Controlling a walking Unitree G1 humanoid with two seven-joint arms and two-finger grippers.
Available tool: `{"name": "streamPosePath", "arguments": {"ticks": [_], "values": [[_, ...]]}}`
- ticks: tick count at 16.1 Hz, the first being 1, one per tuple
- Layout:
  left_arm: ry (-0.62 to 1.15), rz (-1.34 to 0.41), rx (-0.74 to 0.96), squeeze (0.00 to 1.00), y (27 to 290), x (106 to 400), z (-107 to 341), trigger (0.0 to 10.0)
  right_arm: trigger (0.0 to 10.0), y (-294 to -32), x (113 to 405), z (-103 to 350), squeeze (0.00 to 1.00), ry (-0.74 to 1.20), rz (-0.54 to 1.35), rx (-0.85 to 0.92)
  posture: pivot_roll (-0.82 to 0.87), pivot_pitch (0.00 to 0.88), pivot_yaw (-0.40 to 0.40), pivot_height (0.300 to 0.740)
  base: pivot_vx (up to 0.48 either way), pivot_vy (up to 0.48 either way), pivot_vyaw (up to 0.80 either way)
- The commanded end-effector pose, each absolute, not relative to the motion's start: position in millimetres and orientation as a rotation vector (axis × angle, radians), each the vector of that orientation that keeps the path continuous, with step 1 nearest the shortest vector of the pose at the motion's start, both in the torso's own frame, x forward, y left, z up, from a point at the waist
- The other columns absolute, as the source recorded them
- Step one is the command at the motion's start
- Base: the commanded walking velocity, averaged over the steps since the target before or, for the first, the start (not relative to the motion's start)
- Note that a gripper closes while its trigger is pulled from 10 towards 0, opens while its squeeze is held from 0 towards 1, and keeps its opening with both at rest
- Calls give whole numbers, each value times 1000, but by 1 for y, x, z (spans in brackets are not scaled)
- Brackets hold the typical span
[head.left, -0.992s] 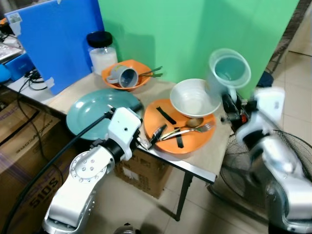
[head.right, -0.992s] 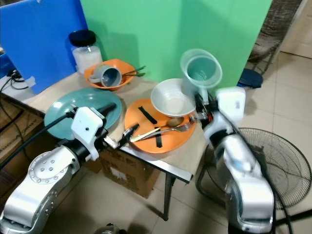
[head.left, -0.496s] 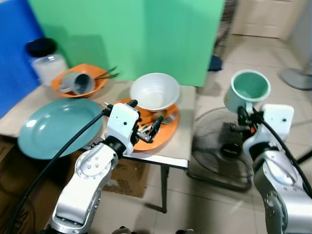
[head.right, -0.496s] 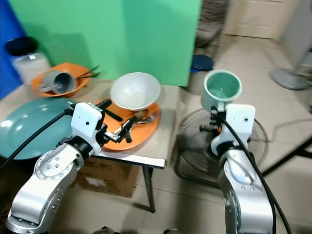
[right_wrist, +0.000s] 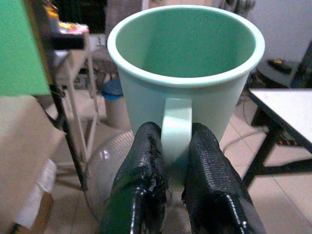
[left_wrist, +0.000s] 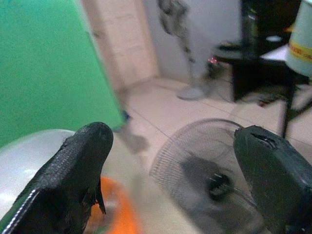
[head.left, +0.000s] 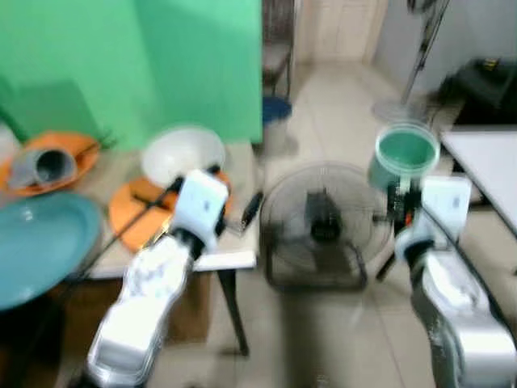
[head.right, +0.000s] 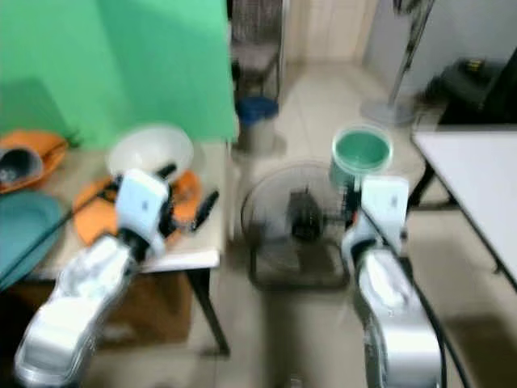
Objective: Setting the table
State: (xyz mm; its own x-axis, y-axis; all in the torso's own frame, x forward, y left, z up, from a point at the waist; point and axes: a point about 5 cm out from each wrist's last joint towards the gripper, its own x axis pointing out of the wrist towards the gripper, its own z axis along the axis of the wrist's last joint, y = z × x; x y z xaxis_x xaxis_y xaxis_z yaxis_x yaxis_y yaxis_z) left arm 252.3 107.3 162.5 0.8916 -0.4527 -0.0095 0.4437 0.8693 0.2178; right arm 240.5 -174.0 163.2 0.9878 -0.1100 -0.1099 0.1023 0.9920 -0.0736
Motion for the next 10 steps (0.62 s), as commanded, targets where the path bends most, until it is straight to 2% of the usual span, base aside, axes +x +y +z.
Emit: {"name": "streamPosePath", "arguments": {"ticks": [1, 10], "values": [[-63, -431, 243, 0, 115, 255, 167, 10000, 10000, -170, 242, 166, 0, 107, -93, -64, 82, 0, 45, 740, 0, 0, -800], [-61, -364, 196, 0, 123, 259, 166, 10000, 10000, -166, 247, 170, 0, 103, -78, -84, 76, 0, 37, 740, 0, 0, -800]]}}
